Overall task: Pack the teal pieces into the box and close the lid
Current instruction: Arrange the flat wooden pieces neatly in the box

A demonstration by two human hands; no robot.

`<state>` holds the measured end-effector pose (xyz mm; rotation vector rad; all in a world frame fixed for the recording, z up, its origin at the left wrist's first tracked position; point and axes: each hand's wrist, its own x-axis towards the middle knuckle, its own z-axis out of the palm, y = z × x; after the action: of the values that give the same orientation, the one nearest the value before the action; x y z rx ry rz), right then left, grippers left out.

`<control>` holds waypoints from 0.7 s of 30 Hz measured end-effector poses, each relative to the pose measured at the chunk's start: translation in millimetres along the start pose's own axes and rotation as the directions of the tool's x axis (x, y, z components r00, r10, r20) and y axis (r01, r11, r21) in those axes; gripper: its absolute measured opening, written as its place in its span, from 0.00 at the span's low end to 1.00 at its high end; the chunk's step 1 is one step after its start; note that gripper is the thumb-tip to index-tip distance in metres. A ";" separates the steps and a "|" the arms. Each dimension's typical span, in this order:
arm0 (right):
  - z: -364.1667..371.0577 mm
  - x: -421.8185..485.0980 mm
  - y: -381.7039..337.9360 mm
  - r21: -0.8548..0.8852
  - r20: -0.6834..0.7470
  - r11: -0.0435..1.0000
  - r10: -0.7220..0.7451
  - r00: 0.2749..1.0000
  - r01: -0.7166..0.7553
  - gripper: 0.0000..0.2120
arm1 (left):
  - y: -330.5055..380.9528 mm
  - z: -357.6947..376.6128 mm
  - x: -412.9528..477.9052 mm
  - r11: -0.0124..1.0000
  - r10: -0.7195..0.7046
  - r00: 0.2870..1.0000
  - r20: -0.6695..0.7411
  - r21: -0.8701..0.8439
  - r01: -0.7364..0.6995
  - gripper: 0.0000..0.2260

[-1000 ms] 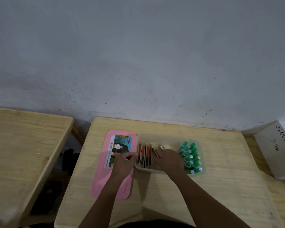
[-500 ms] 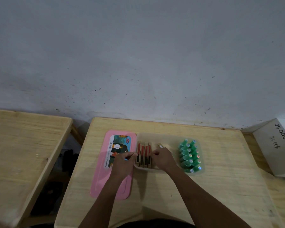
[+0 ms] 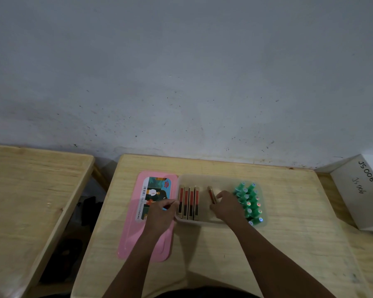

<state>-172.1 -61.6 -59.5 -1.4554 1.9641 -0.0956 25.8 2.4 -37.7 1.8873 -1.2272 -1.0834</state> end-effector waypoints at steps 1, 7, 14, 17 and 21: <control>-0.1 -0.1 -0.4 0.111 0.004 0.994 0.005 1.000 -0.005 0.17 | -0.5 0.4 0.0 1.000 -0.002 1.000 -0.002 -0.006 0.002 0.10; -13.9 -8.6 -0.5 0.352 0.004 0.935 -0.046 0.999 0.042 0.14 | -3.9 2.1 1.3 0.998 -0.019 1.000 -0.004 -0.054 0.019 0.10; -1.2 -6.9 -4.0 0.183 0.047 0.979 -0.102 0.994 0.092 0.06 | -5.1 2.6 1.3 0.998 -0.027 1.000 -0.009 -0.056 0.026 0.10; 10.4 -6.2 -10.3 0.047 0.076 0.991 -0.129 0.989 0.125 0.07 | -4.9 3.0 1.5 0.999 -0.024 1.000 -0.013 -0.047 0.023 0.10; 12.7 -0.1 -12.7 -0.049 0.190 0.990 -0.124 0.974 0.135 0.14 | -5.9 3.2 2.8 0.999 -0.018 1.000 -0.016 -0.034 0.018 0.11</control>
<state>-154.7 -62.0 -63.6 -1.5729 1.7352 0.0432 26.0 1.7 -45.0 1.8809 -1.1779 -1.0900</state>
